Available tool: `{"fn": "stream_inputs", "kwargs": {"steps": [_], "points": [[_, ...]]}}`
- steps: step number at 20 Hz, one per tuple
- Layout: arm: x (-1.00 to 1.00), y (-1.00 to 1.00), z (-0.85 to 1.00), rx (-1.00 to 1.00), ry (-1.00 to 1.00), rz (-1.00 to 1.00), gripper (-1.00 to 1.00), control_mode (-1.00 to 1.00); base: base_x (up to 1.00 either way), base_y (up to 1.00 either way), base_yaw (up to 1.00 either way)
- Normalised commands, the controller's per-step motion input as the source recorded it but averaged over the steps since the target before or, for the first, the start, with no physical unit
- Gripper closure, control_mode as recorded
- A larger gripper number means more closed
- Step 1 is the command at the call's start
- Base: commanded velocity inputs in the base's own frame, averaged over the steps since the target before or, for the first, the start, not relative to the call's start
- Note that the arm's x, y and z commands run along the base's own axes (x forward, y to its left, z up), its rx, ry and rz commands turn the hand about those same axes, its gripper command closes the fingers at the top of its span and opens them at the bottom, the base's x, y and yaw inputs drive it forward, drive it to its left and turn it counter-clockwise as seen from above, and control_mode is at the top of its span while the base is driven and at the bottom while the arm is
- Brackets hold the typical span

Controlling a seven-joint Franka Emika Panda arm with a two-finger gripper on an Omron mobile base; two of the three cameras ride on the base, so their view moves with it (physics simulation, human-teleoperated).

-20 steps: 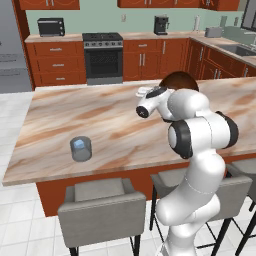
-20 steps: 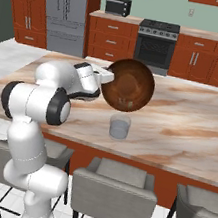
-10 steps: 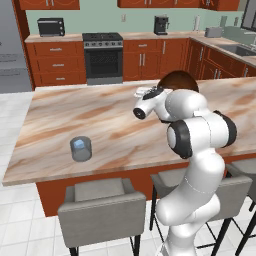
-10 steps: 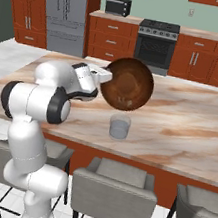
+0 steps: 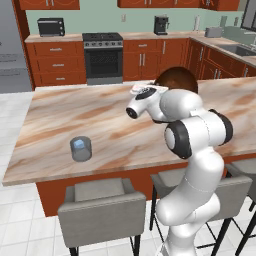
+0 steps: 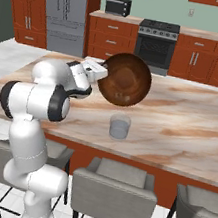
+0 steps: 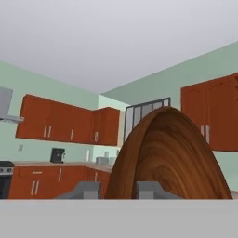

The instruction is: There are four ice cubes in the ice bowl. Place two ice cubes in each glass of water.

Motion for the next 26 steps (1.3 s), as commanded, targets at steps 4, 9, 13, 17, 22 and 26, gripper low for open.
{"fn": "stream_inputs", "kwargs": {"steps": [4, 9, 13, 17, 22, 26], "points": [[0.00, -0.22, -0.33, 0.18, -0.33, 0.00, 1.00, -1.00, 0.00, 0.00, 0.00], [0.00, -0.25, -0.47, 0.18, -0.35, 0.00, 1.00, -1.00, 0.00, 0.00, 0.00], [0.00, -0.26, -0.54, 0.14, -0.31, 0.00, 1.00, -1.00, 0.00, 0.00, 0.00], [0.00, -0.40, -0.62, 0.14, -0.30, 0.00, 1.00, -1.00, 0.00, 0.00, 0.00], [0.00, -0.53, -0.61, 0.13, -0.27, 0.00, 1.00, -1.00, 0.00, 0.00, 0.00], [0.00, -0.47, -0.53, 0.14, -0.28, 0.00, 1.00, -1.00, 0.00, 0.00, 0.00]]}}
